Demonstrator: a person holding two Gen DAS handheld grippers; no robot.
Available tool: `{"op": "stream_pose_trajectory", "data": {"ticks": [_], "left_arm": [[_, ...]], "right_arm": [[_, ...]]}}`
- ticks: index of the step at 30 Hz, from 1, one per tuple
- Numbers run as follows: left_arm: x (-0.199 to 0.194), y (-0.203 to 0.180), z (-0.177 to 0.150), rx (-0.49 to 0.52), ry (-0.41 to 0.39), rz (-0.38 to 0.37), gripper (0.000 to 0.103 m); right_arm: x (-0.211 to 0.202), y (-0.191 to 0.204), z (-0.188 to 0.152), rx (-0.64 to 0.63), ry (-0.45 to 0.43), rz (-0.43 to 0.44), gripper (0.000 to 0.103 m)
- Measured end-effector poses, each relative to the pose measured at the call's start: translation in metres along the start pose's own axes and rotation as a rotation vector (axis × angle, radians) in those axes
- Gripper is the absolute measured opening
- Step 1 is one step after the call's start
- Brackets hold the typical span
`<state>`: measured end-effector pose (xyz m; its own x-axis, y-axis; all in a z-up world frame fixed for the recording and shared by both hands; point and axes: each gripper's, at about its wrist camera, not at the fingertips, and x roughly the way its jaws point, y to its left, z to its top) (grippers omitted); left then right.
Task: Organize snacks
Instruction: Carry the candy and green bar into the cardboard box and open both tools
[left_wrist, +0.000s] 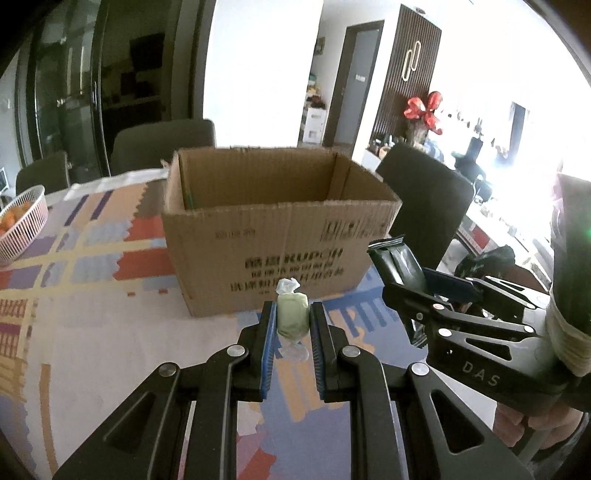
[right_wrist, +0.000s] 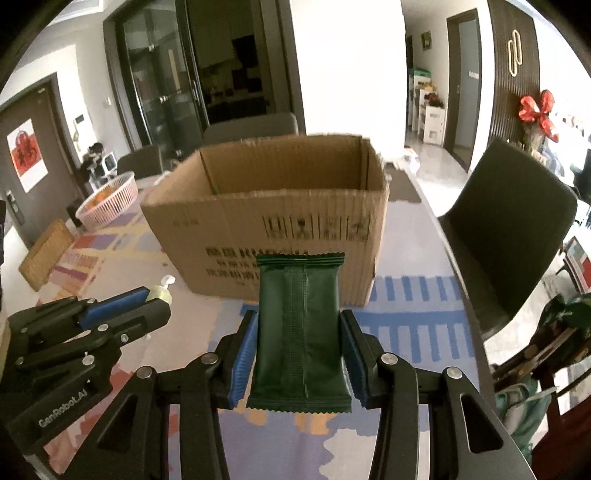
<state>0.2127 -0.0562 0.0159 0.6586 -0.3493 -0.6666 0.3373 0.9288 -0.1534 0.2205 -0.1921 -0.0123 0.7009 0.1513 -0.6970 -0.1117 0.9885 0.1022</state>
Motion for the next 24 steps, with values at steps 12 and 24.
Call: {"op": "stream_pose_trajectory", "data": {"ticks": [12,24], "left_arm": [[-0.028,-0.003,0.04,0.04,-0.12,0.03,0.019],[-0.027,0.007,0.09,0.05,-0.177,0.032,0.019]], "right_arm": [[-0.03,0.004,0.031,-0.003,-0.113,0.011,0.045],[-0.041,0.005,0.085,-0.012,-0.212,0.032,0.045]]}}
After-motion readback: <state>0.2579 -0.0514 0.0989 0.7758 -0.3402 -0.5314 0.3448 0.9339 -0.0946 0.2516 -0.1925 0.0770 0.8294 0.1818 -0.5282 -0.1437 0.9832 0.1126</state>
